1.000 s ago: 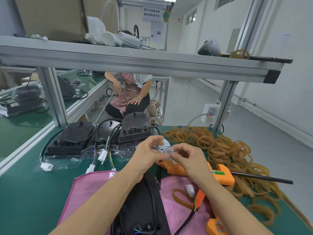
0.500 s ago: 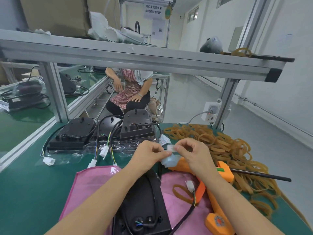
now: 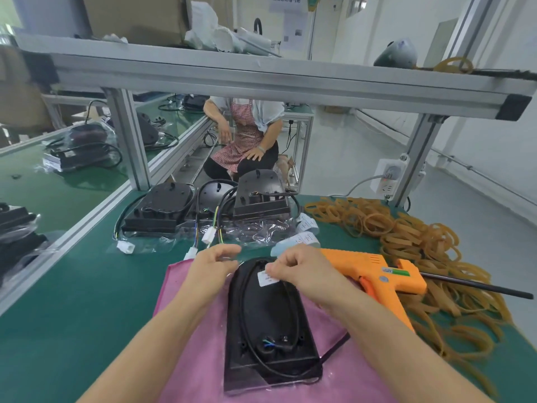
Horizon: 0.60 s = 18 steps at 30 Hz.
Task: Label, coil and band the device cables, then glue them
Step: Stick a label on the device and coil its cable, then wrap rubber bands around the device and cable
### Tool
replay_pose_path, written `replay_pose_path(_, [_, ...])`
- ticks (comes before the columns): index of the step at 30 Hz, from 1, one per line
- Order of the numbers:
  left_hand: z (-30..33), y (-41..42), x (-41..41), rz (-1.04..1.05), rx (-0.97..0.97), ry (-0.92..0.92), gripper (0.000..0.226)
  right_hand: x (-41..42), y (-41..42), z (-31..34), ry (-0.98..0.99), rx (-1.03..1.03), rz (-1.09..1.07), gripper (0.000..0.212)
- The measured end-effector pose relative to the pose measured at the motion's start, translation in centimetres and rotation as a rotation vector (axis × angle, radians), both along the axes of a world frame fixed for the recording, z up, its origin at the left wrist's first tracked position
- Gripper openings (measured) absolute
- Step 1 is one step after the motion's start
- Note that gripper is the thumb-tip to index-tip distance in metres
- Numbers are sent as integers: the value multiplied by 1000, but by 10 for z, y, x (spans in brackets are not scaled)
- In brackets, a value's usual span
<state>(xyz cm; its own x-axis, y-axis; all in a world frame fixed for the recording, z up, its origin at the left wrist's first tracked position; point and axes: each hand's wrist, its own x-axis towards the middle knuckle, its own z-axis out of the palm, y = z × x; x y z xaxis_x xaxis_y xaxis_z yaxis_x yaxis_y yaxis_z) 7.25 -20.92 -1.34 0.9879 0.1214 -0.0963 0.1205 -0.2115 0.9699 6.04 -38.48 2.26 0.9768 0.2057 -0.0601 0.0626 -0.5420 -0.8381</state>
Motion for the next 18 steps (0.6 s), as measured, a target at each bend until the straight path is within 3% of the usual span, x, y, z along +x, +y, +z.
replay_pose_path(2, [-8, 1, -8, 6, -30, 15, 31, -2, 5, -5, 13, -81, -53, 49])
replay_pose_path(6, [-12, -5, -19, -4, -116, 15, 25, -6, 9, -12, 22, -96, -138, 37])
replay_pose_path(9, [-14, -11, -22, -10, -163, 6, 24, -9, 14, -17, 9, -67, -201, 48])
replay_pose_path(14, [-15, -19, -25, -3, -78, -8, 52, -9, 17, -25, -59, -120, -248, 46])
replay_pose_path(18, [-12, -23, -26, 36, -20, -12, 65, -11, 23, -25, -144, -319, -236, 28])
